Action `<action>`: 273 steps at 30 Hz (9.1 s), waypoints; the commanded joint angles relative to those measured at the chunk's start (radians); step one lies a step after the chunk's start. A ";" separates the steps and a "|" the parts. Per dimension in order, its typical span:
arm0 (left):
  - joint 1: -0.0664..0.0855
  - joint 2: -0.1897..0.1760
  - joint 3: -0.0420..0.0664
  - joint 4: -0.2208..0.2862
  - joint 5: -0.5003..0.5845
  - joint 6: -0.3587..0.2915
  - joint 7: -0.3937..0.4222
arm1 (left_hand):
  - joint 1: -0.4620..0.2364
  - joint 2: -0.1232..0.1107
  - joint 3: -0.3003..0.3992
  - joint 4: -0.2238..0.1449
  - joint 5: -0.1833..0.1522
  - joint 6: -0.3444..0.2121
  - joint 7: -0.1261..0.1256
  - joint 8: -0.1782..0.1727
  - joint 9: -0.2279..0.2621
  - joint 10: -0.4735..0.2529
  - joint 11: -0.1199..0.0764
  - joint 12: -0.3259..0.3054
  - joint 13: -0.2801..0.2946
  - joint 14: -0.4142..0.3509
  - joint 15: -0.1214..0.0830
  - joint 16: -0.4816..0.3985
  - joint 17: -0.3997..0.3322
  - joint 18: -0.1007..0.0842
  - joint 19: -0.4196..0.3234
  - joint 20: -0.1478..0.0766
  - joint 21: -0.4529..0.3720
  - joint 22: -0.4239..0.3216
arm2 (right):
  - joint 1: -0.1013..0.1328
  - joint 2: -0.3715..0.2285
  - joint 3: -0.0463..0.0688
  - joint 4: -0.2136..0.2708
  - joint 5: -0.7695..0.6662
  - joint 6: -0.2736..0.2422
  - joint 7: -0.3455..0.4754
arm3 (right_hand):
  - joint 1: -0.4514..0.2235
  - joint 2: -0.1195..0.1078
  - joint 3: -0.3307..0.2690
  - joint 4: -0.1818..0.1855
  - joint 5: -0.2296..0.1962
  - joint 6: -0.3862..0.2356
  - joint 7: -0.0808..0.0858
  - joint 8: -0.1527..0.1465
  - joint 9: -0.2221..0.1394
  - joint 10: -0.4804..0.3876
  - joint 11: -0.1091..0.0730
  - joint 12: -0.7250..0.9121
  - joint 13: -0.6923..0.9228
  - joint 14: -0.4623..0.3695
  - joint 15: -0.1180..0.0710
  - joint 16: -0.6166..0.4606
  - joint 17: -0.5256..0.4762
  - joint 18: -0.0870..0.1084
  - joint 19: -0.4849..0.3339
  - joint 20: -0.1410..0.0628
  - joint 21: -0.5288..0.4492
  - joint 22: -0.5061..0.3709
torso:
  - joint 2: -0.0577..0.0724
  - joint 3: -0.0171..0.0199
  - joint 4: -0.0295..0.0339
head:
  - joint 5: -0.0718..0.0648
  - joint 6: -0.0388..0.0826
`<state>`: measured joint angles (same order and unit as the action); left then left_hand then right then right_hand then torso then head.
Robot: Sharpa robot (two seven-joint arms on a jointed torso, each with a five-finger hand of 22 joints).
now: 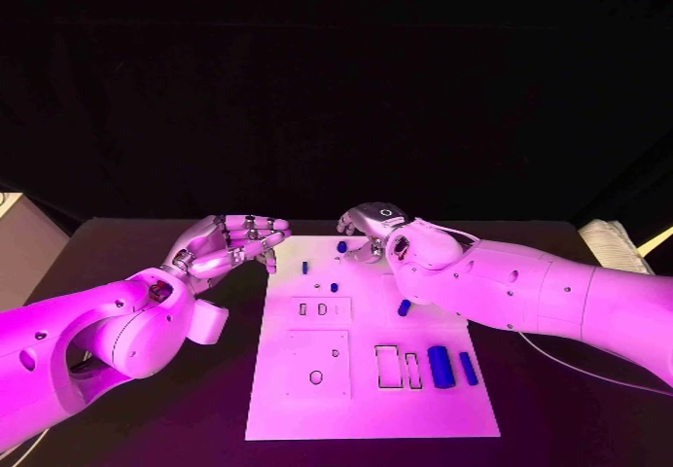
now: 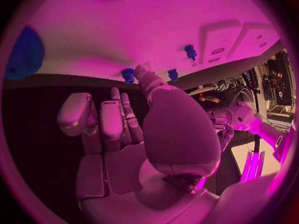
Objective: Assemble the parts on the task board
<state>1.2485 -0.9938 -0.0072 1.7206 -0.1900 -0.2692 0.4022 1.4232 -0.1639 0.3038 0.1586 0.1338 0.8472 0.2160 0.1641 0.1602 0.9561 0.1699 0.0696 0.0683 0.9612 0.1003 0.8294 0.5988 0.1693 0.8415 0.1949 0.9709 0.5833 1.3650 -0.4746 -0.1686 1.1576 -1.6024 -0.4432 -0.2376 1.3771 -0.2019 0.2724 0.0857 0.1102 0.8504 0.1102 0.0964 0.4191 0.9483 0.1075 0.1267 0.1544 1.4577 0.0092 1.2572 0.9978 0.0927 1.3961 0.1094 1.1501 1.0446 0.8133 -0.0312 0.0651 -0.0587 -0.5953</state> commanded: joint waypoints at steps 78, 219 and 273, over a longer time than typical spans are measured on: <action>0.002 -0.001 0.000 -0.022 -0.002 0.030 -0.001 | -0.002 0.011 0.002 -0.003 -0.004 -0.009 0.001 -0.004 0.002 -0.006 -0.002 -0.002 0.000 -0.008 -0.001 0.003 -0.003 0.014 -0.012 0.002 0.008 0.002 | 0.006 -0.206 0.010 0.030 0.394 0.130 -0.016 | 0.046 0.010 -0.018 0.131 0.109 0.015 0.062 0.089 0.051 0.604 -0.018 1.429 1.398 0.113 0.006 0.314 0.573 -0.093 0.175 0.010 0.421 0.526 | -0.015 0.0088 -0.0237 | 0.011 -0.014; 0.003 0.003 0.000 -0.031 -0.003 0.035 -0.024 | 0.005 0.016 0.012 -0.009 -0.004 -0.011 0.001 -0.006 0.004 -0.010 -0.001 -0.001 -0.001 -0.012 -0.001 0.004 -0.015 0.015 -0.025 0.003 0.020 0.008 | -0.024 -0.087 0.000 0.131 0.258 -0.191 0.150 | -0.050 0.047 -0.072 0.192 0.051 0.032 0.065 0.022 -0.006 0.583 -0.016 1.407 1.378 0.113 0.008 0.314 0.573 -0.093 0.175 0.011 0.421 0.526 | -0.013 0.0069 -0.0163 | 0.011 -0.009; 0.001 0.022 -0.001 -0.064 -0.010 0.060 -0.019 | 0.006 0.015 0.013 -0.010 -0.004 -0.011 0.001 -0.007 0.004 -0.010 -0.001 -0.001 0.000 -0.013 0.000 0.005 -0.017 0.015 -0.027 0.003 0.022 0.009 | -0.051 -0.425 0.004 0.101 0.390 0.094 0.363 | 0.078 -0.005 0.038 0.085 0.086 0.052 0.059 0.019 -0.022 0.578 -0.021 1.400 1.374 0.113 0.002 0.314 0.573 -0.093 0.175 0.006 0.421 0.526 | -0.023 0.0278 -0.0357 | 0.009 -0.023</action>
<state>1.2487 -0.9726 -0.0084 1.6553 -0.1953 -0.2271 0.3755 1.4232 -0.1559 0.3120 0.1504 0.1339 0.8402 0.2159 0.1607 0.1624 0.9488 0.1698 0.0696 0.0683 0.9540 0.1004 0.8293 0.5825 0.1694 0.8219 0.1966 0.9864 0.5916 1.3158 -0.9022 -0.1643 1.2600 -1.1965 -0.3492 0.1278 1.4584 -0.2029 0.3048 0.1725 0.1919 0.8961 0.1688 0.1186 0.3988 1.4666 0.0931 1.5280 1.3076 1.4668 0.0180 1.5650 1.3077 0.0143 1.4661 0.1220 1.5664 1.3078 0.7905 -0.0027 0.0297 -0.0494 -0.6169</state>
